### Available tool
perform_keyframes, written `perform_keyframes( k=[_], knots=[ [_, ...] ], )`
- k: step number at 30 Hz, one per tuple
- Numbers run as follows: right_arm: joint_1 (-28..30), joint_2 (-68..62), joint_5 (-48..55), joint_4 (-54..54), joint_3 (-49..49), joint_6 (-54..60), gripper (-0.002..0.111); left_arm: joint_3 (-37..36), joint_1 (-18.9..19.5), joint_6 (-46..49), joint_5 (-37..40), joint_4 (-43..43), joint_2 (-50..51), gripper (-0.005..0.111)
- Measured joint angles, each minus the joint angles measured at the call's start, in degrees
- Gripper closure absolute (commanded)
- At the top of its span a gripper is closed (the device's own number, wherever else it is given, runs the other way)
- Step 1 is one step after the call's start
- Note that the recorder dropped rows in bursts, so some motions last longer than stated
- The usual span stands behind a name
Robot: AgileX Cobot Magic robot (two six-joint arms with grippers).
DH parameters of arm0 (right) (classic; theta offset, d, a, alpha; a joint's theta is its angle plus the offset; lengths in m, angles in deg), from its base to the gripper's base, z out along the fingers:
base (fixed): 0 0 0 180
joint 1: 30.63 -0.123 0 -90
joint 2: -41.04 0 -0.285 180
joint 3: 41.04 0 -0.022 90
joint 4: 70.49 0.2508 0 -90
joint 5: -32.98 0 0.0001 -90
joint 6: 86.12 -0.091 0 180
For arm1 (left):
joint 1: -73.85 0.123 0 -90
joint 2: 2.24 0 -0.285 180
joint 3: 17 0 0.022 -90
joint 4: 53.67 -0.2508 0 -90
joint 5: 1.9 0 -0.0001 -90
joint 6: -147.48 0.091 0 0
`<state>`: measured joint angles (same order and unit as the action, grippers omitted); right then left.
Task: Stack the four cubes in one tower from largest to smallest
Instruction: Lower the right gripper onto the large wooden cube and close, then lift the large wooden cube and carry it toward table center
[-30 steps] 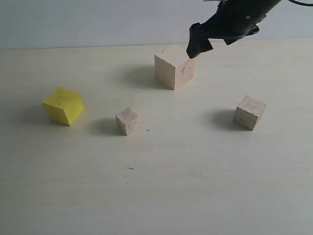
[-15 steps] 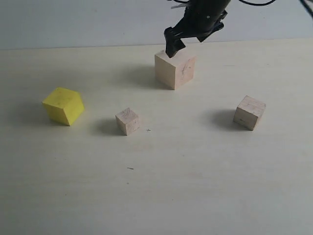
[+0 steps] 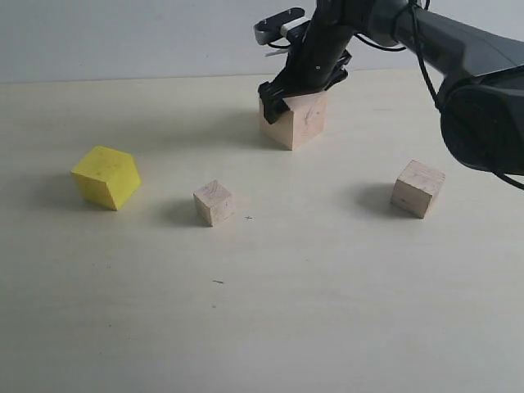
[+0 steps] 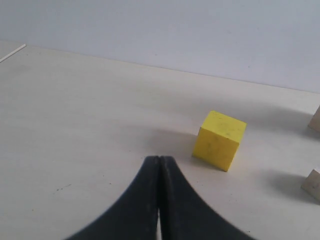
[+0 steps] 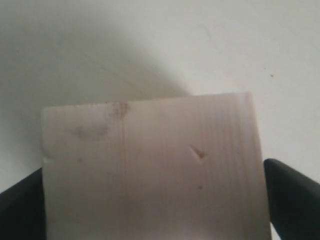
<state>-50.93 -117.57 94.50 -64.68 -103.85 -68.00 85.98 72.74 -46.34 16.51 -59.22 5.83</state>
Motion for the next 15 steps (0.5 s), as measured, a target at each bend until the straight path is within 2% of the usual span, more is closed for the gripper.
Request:
perform_keyframes(
  k=[5,7,8,15],
  knots=[
    [-0.09,-0.22,0.00,-0.18,-0.12,-0.28,0.083,0.00,0.00,0.00,0.00,0.00,0.00,0.107],
    [-0.32,-0.22,0.23,-0.51,-0.12,-0.73,0.103,0.00,0.00,0.00,0.00,0.00,0.00,0.107],
    [-0.32,-0.09,0.53,-0.63,-0.12,-0.90,0.108,0.00,0.00,0.00,0.00,0.00,0.00,0.107],
    [-0.55,1.64,4.88,-1.11,-0.12,-7.58,0.108,0.00,0.00,0.00,0.00,0.00,0.00,0.107]
  ],
)
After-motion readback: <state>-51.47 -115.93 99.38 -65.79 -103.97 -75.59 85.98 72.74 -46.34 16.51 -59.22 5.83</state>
